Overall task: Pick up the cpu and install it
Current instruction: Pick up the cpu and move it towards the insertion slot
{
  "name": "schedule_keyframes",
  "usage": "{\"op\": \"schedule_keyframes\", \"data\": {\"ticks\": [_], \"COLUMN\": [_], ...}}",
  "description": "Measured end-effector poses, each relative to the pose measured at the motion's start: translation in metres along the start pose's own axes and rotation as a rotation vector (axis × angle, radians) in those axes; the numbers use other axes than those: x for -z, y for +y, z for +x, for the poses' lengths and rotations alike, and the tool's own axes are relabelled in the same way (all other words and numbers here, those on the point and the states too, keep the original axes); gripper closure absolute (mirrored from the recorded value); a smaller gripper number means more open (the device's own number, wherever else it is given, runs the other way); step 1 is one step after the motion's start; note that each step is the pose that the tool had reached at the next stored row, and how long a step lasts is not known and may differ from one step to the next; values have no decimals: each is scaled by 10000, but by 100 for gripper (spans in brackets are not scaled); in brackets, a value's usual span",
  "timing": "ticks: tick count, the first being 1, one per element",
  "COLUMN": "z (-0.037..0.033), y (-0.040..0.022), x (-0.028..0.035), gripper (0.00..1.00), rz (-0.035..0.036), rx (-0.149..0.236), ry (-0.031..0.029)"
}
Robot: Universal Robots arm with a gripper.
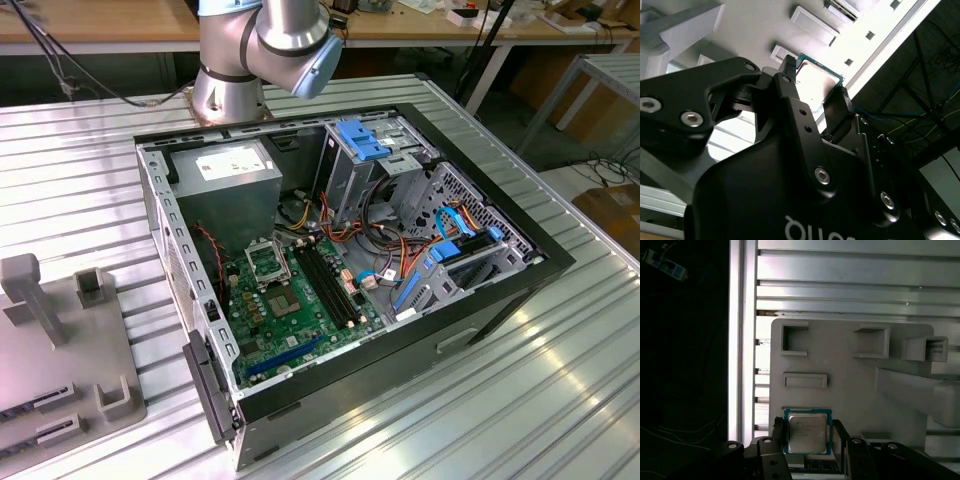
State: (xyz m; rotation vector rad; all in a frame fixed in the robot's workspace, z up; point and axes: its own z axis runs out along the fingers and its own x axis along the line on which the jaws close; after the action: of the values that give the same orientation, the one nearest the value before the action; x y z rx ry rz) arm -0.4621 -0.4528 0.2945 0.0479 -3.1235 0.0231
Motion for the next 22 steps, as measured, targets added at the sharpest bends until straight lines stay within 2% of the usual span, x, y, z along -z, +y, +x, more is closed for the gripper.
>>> {"op": "schedule_keyframes", "data": {"ticks": [22], "z": [2], "y": [-2], "x": [115], "gripper": [53], "rz": [0], "rx": [0], "ry": [0]}}
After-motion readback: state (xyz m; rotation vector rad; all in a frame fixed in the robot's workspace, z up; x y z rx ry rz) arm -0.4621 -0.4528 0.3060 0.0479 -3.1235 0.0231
